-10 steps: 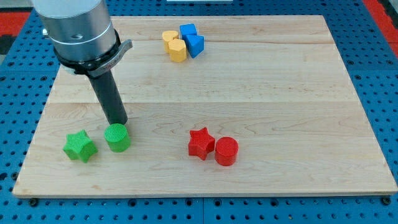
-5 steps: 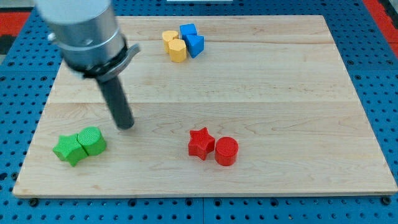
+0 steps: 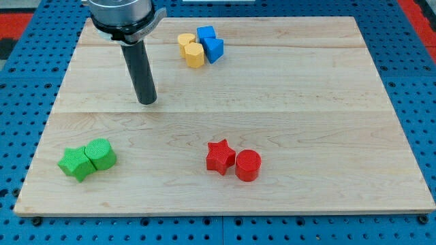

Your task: Move the yellow blocks diagonal to the blue blocks

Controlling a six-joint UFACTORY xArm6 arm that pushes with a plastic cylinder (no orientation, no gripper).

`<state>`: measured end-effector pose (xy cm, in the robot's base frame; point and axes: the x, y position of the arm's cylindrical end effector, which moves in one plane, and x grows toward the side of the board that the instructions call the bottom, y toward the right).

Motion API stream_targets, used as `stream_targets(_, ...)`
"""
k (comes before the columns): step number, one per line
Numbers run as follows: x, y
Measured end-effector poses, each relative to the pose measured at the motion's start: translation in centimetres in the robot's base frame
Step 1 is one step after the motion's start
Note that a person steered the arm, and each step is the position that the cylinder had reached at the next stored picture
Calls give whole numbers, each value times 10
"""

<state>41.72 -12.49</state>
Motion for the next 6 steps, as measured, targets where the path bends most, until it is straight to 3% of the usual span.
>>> stream_targets(3,-37,-16)
stream_targets(4,-68,-36)
stream_targets(6,-79,-44)
